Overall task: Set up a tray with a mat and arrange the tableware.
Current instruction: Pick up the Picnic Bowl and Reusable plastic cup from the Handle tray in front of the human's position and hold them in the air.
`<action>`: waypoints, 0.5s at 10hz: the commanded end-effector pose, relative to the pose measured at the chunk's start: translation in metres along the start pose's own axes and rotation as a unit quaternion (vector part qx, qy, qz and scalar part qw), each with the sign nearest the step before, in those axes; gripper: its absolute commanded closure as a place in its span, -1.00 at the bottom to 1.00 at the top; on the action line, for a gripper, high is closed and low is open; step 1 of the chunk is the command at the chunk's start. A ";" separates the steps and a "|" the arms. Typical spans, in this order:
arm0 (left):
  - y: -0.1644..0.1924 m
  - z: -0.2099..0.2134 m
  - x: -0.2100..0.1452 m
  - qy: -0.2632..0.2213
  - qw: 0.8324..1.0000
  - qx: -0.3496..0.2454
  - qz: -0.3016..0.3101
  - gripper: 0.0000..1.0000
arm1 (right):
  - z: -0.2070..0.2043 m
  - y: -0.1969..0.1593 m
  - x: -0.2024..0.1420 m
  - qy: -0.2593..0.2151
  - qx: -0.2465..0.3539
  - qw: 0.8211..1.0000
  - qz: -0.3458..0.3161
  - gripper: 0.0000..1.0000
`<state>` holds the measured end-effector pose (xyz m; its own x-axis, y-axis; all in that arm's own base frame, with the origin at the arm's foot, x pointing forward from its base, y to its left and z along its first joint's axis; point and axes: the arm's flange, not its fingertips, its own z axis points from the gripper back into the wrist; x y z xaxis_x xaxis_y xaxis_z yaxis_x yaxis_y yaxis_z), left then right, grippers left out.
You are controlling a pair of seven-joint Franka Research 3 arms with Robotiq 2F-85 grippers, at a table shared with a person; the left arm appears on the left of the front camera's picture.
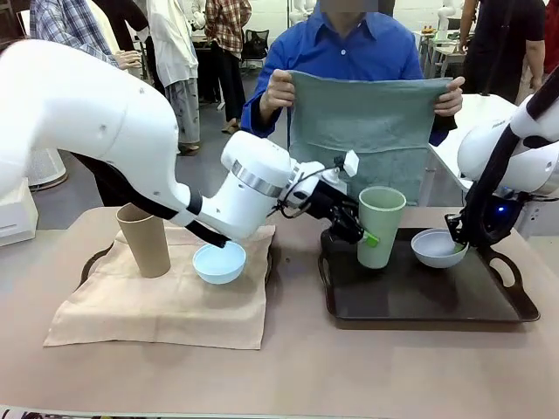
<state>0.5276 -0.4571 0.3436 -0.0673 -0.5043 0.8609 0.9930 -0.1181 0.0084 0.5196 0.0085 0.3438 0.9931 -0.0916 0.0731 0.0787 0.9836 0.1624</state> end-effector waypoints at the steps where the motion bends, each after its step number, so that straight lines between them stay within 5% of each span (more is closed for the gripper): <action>1: -0.039 0.044 0.036 -0.012 0.999 0.028 -0.010 1.00 | 0.048 -0.007 -0.038 -0.023 0.033 0.999 0.023 1.00; 5: -0.066 0.078 0.082 -0.005 0.998 0.052 -0.033 1.00 | 0.153 -0.019 -0.094 -0.108 0.045 0.993 0.024 1.00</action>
<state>0.4737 -0.4320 0.4601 -0.1521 -0.4911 0.8577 0.9883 -0.0816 0.1285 0.4309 -0.0224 0.4784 0.9607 -0.0940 0.2611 0.0318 0.9720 0.2328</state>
